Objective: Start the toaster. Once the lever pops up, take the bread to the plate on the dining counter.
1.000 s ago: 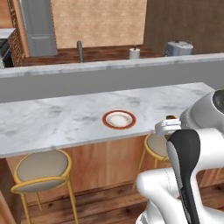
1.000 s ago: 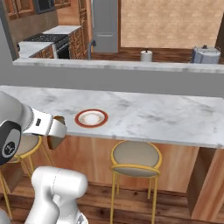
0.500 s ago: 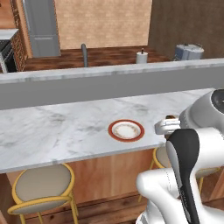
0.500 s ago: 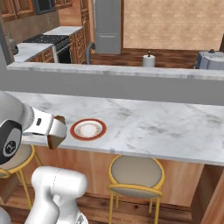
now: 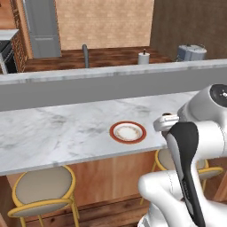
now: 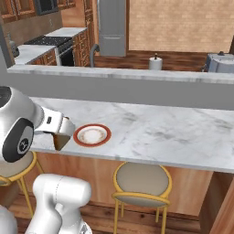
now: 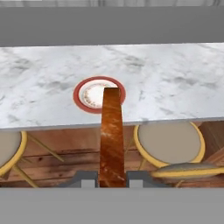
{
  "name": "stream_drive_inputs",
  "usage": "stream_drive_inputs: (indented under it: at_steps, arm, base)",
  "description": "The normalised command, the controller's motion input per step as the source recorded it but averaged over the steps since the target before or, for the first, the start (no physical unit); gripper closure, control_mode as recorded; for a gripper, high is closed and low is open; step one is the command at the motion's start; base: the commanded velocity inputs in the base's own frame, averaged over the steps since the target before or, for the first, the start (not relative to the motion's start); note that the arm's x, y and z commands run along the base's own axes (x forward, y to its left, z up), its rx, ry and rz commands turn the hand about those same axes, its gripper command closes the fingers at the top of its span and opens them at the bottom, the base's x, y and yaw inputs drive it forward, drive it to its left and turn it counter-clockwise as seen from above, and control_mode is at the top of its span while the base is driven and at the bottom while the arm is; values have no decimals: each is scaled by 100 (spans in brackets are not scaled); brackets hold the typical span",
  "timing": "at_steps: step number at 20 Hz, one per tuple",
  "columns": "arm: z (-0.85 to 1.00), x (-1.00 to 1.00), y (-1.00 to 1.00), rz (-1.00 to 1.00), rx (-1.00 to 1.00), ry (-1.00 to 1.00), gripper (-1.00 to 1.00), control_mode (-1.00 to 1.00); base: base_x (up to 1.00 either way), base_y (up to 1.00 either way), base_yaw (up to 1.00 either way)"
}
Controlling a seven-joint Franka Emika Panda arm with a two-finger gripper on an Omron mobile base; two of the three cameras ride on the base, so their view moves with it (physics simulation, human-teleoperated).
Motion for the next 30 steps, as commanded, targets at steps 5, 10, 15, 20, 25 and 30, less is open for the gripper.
stream_drive_inputs:
  at_steps: [5,10,15,20,25,30]
  arm:
    - [0,58,0,11,2,3,100,-100]
    - [-2,64,0,8,0,4,100,-100]
    - [-11,69,1,7,0,11,100,-100]
    - [-26,59,1,1,0,9,100,-100]
    - [-47,58,0,0,0,0,100,-100]
    - [-53,59,0,4,1,0,100,-100]
  base:
    - [0,0,0]
    - [0,0,0]
    - [0,0,0]
    - [0,0,0]
    - [0,0,0]
    - [0,0,0]
